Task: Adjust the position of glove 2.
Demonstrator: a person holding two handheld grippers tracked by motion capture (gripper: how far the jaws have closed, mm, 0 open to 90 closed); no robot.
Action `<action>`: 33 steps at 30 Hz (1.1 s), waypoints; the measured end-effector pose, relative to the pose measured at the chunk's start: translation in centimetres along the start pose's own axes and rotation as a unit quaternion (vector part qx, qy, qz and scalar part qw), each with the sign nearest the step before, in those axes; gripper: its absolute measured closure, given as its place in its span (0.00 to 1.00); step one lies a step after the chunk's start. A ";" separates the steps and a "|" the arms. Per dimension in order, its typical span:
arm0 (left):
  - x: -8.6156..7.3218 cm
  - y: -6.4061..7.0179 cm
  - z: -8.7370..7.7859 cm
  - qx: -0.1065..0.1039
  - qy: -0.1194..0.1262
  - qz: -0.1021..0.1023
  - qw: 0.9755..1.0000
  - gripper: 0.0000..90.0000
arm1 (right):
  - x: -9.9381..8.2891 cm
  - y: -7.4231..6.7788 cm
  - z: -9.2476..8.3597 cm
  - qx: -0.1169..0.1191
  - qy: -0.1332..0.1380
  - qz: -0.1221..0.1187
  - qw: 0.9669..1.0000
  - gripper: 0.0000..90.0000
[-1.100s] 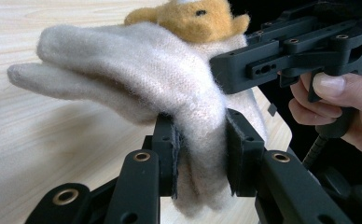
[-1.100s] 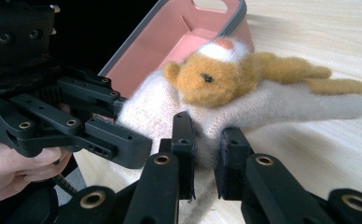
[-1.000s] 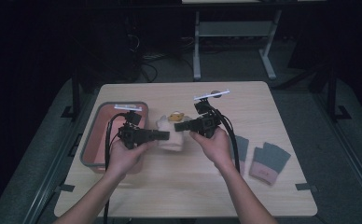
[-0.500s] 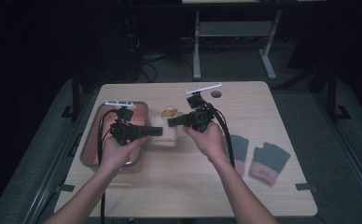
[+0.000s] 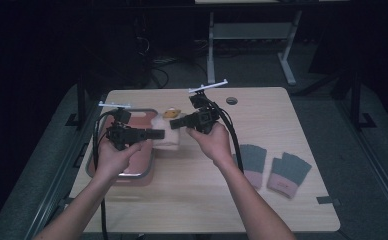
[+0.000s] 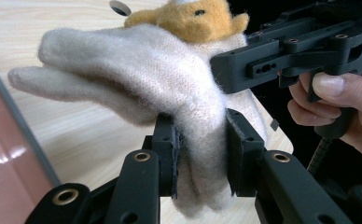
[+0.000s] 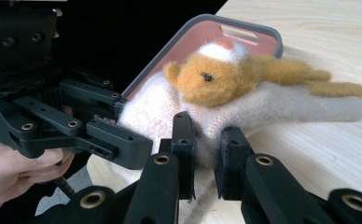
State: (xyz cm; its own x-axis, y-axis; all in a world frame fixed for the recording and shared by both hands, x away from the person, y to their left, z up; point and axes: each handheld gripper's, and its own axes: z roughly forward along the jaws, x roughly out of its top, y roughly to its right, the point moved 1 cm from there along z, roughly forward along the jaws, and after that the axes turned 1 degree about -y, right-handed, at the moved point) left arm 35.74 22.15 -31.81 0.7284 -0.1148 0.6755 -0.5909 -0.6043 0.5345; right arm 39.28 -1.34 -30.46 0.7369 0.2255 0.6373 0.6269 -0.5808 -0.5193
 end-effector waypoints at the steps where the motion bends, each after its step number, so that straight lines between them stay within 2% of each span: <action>1: 0.0 -0.1 -0.2 0.001 0.001 0.000 1.000 0.76 | 0.2 -0.2 0.1 -0.001 -0.001 -0.001 1.000 0.89; 11: 0.2 -1.3 -2.8 0.015 0.012 -0.003 1.000 0.76 | 1.9 -1.9 2.0 0.007 -0.006 -0.016 1.000 0.89; 21: -0.1 -2.3 -4.6 0.021 0.021 -0.008 1.000 0.76 | 2.9 -3.1 3.6 0.015 -0.013 -0.029 0.999 0.89; 33: -0.5 -3.5 -6.3 0.031 0.027 -0.012 0.999 0.76 | 3.7 -4.1 5.7 0.029 -0.019 -0.034 0.999 0.89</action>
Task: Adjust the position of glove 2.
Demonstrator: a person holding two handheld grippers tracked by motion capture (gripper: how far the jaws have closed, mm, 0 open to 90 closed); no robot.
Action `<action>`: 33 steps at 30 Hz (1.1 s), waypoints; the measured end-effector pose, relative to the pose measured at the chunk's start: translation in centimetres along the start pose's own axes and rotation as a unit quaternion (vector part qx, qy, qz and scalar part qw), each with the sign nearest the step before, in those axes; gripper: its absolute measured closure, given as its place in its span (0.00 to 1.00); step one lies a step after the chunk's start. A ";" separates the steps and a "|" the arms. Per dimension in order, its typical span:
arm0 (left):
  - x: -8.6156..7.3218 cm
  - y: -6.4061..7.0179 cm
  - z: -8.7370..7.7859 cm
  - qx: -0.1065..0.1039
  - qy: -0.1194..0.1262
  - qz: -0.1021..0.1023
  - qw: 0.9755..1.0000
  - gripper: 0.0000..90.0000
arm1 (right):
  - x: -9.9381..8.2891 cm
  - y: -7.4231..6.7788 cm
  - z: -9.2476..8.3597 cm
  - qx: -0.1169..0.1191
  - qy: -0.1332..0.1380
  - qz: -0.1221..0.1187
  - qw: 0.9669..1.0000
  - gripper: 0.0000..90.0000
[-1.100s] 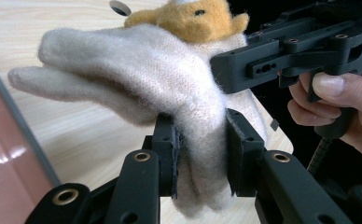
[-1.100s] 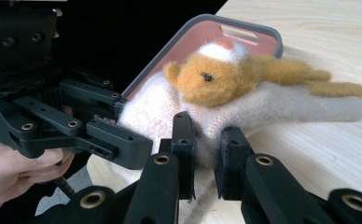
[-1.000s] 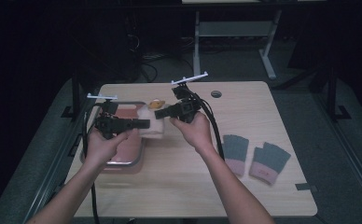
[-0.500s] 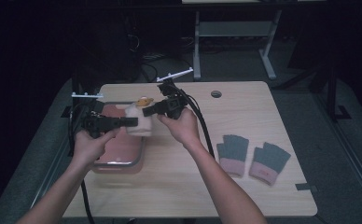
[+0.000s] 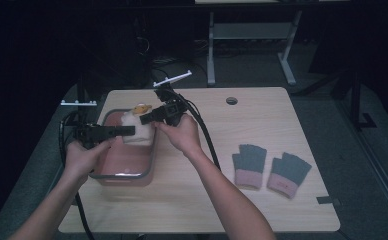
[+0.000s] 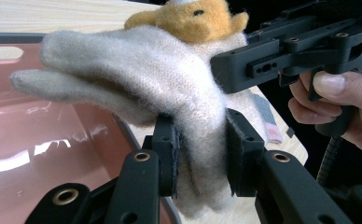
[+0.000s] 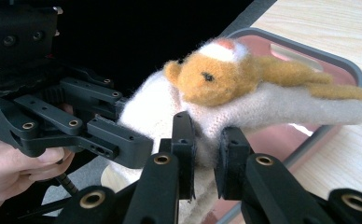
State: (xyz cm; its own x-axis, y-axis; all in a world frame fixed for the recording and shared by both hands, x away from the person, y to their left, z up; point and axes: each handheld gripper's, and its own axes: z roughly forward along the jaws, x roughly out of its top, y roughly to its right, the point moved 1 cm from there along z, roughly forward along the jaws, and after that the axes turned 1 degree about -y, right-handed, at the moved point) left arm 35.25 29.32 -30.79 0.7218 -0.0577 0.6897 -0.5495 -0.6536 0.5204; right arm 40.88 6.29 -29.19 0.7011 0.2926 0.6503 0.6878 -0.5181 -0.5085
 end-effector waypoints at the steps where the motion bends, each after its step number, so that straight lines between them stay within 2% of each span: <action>1: 0.0 0.0 0.0 0.000 0.000 0.000 1.000 0.76 | 0.0 0.0 0.0 0.000 0.000 0.000 1.000 0.89; 19: -0.8 -1.8 -1.4 0.012 0.001 -0.013 1.000 0.76 | 0.5 -0.3 2.6 0.019 -0.011 0.001 1.000 0.89; 33: -2.1 -3.9 -1.7 0.021 -0.004 -0.036 0.999 0.76 | 0.4 0.2 5.3 0.031 -0.033 0.008 0.999 0.89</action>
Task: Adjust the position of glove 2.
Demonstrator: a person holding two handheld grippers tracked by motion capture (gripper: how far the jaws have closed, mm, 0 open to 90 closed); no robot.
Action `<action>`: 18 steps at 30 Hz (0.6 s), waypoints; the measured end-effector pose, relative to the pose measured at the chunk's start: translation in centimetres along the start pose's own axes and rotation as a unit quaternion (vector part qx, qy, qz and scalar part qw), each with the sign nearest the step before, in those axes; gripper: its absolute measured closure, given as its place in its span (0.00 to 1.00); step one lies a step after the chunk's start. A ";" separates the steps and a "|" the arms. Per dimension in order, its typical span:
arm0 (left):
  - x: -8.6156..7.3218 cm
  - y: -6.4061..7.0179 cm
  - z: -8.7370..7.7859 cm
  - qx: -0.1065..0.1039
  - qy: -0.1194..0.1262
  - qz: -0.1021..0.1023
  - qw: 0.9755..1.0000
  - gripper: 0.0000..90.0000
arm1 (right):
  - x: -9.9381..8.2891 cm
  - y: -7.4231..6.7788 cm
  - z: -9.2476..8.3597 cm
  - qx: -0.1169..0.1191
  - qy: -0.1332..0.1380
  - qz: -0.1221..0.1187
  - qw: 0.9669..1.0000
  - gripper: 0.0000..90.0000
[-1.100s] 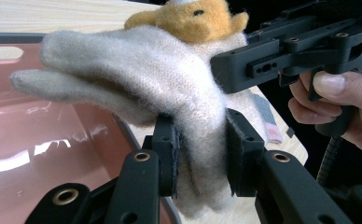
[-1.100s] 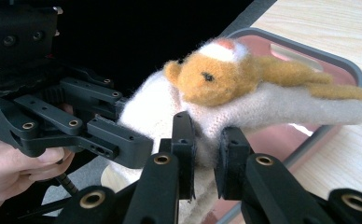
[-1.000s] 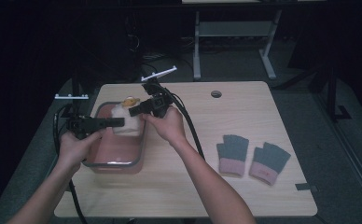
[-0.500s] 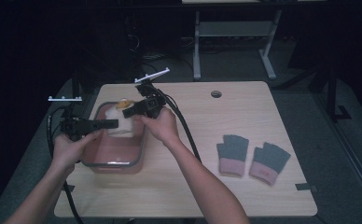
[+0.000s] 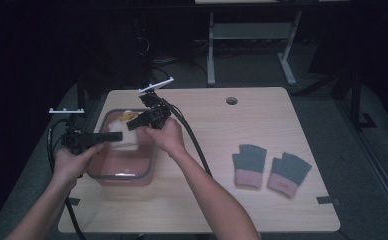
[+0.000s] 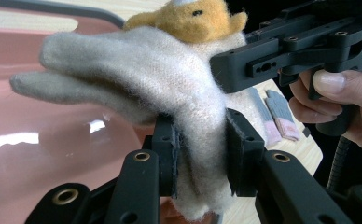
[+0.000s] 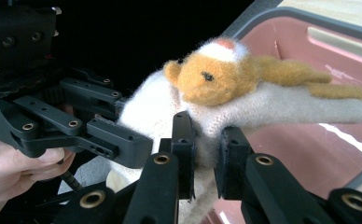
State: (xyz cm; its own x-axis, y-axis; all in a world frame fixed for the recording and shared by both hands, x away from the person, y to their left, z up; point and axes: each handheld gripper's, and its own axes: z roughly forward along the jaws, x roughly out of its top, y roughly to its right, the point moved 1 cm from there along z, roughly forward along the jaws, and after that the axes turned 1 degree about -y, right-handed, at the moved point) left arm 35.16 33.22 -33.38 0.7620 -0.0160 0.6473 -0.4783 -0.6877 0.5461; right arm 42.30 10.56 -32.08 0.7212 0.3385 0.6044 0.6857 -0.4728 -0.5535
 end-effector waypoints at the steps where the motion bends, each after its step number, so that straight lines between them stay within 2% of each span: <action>1: -0.2 -0.3 0.1 0.001 0.003 -0.010 1.000 0.76 | 0.0 0.2 0.5 0.002 -0.004 0.001 1.000 0.89; 4: -0.5 -0.7 0.1 0.002 0.002 -0.011 1.000 0.76 | -0.1 0.3 1.0 0.004 -0.007 0.004 1.000 0.89; 8: -0.9 -1.5 0.3 0.003 0.000 -0.023 1.000 0.76 | -0.2 0.8 1.9 0.009 -0.013 0.010 1.000 0.89; 18: -2.0 -3.1 1.1 0.010 -0.018 -0.040 0.999 0.76 | -1.1 2.2 4.0 0.016 -0.028 0.027 0.999 0.88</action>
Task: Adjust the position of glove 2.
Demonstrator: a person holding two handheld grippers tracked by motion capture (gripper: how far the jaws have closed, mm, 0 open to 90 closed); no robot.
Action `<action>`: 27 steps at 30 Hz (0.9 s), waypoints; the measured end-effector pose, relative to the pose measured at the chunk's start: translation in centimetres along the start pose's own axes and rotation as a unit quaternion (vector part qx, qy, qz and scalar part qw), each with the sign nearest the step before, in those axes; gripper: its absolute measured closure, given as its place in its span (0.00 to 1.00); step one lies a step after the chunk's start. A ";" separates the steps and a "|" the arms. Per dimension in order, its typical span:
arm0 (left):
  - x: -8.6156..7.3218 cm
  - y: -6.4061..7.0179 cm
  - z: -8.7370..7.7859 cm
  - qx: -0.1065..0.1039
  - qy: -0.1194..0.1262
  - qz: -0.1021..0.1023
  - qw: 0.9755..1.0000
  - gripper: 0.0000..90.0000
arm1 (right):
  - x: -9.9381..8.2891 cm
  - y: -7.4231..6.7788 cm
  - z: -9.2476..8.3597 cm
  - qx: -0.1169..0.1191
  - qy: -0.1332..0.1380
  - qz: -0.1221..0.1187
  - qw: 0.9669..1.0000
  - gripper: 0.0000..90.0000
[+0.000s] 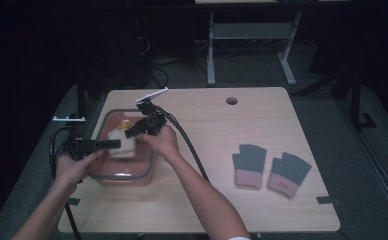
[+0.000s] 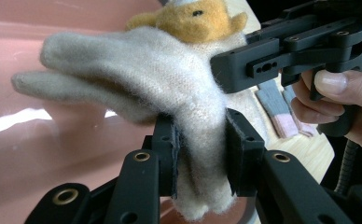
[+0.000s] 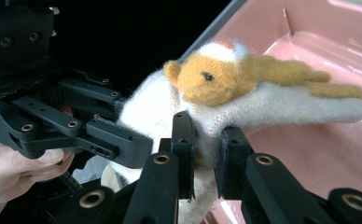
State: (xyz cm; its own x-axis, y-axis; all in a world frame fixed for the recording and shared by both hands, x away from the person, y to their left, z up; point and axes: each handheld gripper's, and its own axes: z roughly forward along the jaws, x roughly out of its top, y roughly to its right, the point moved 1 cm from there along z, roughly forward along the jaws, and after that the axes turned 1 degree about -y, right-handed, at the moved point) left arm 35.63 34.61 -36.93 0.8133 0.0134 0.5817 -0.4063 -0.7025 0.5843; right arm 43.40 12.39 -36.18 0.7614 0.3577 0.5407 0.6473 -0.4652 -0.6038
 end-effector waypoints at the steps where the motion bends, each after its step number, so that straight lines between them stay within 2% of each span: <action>1: -0.1 -0.3 0.2 0.002 -0.002 -0.004 1.000 0.76 | -0.2 0.3 0.3 0.002 -0.003 0.005 1.000 0.88; 14: -0.8 -1.4 1.6 0.021 -0.034 -0.016 0.999 0.76 | -1.3 2.1 2.1 0.010 -0.017 0.034 0.999 0.88; 18: -1.0 -1.6 2.1 0.031 -0.050 -0.016 0.998 0.76 | -1.7 2.5 2.6 0.003 -0.024 0.037 0.999 0.88; 27: -1.4 -2.2 2.6 0.038 -0.066 -0.021 0.997 0.76 | -2.1 2.7 3.3 -0.011 -0.041 0.039 0.998 0.85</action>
State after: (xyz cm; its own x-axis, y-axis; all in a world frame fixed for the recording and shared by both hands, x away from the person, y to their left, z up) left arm 36.48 34.27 -40.44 0.8790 -0.0460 0.4745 -0.3412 -0.7559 0.5588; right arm 43.69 13.04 -40.89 0.8104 0.3842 0.4424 0.5857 -0.5108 -0.6293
